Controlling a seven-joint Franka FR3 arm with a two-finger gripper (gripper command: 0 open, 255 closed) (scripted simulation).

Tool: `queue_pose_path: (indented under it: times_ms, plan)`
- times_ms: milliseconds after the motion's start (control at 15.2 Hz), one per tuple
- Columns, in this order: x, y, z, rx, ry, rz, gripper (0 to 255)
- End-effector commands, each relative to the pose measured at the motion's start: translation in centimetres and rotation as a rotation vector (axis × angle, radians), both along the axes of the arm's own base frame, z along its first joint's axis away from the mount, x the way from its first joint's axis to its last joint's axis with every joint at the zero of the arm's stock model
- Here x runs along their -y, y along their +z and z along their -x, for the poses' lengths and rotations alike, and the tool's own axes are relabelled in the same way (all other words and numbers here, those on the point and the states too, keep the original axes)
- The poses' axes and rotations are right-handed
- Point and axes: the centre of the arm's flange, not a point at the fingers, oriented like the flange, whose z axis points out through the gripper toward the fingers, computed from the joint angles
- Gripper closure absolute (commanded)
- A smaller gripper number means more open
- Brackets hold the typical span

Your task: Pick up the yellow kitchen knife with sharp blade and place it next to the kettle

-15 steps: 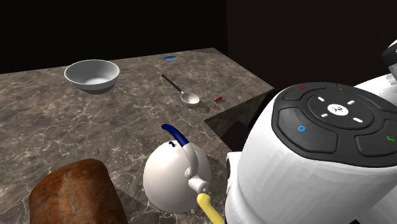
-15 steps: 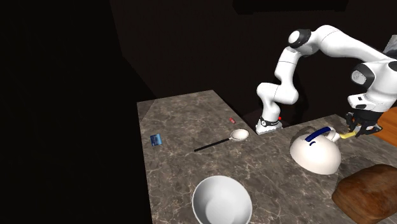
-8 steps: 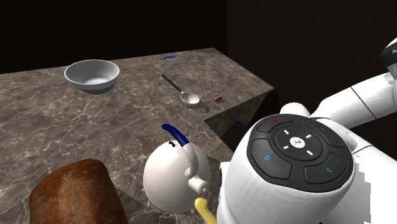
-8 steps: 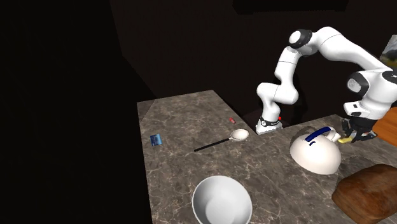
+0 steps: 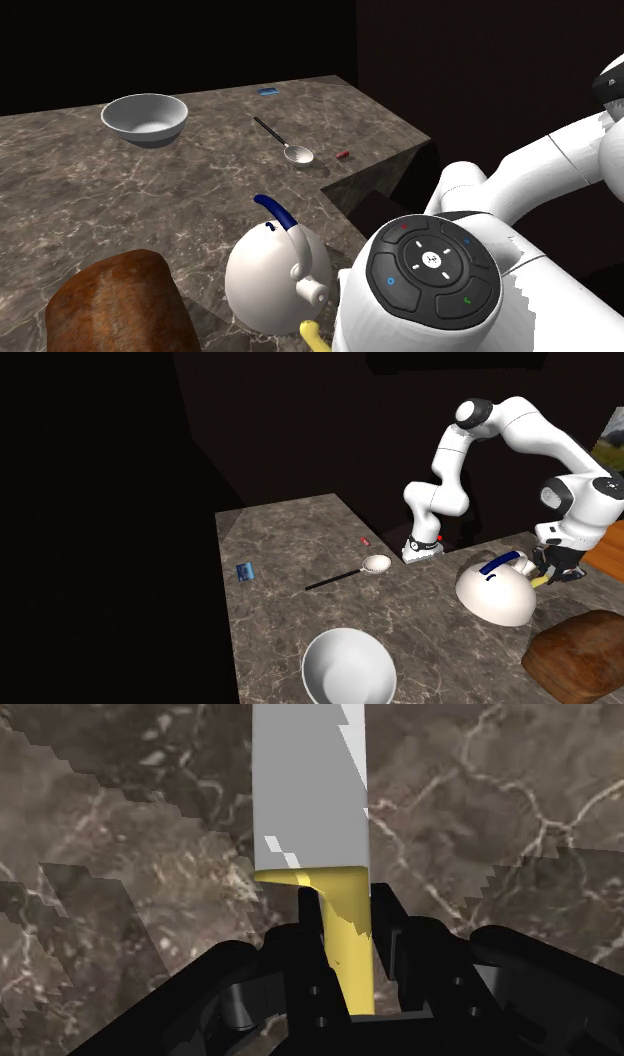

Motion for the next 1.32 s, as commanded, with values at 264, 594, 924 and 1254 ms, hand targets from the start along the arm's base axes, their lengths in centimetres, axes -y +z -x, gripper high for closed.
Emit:
queue_pose_path:
  times_ms: [264,594,924,1254]
  plan:
    - [0.0,-0.1,0.0,0.000,0.000,0.000,255]
    - [0.0,-0.1,0.0,0.000,0.000,0.000,0]
    - [-0.2,4.8,-0.9,0.000,0.000,0.000,0]
    - [-0.2,4.8,-0.9,0.000,0.000,0.000,0]
